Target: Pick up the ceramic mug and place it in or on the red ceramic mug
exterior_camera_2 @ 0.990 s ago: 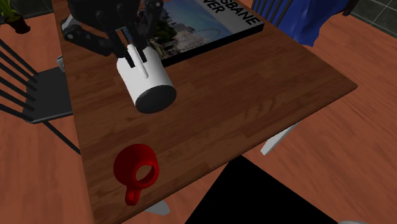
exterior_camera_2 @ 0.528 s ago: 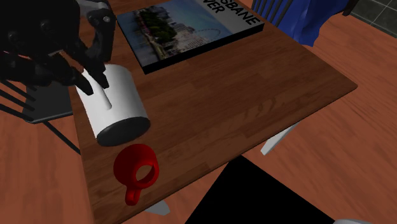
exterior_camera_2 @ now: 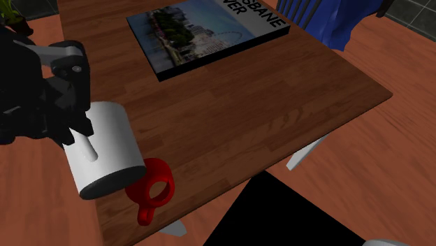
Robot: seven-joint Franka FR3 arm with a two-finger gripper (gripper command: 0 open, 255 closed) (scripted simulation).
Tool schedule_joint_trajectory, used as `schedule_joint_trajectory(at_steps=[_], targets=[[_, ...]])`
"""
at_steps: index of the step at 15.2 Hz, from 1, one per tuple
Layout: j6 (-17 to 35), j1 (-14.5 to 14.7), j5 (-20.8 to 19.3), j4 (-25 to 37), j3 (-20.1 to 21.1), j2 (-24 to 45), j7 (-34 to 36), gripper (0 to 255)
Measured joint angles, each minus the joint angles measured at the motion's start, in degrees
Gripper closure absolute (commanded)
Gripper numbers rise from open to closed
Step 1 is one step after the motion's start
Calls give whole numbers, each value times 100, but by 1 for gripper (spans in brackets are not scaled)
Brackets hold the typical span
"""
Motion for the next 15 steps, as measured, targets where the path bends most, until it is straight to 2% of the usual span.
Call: schedule_joint_trajectory(at_steps=[15], targets=[[1101,46,28,-1279,37,-167,150,255]])
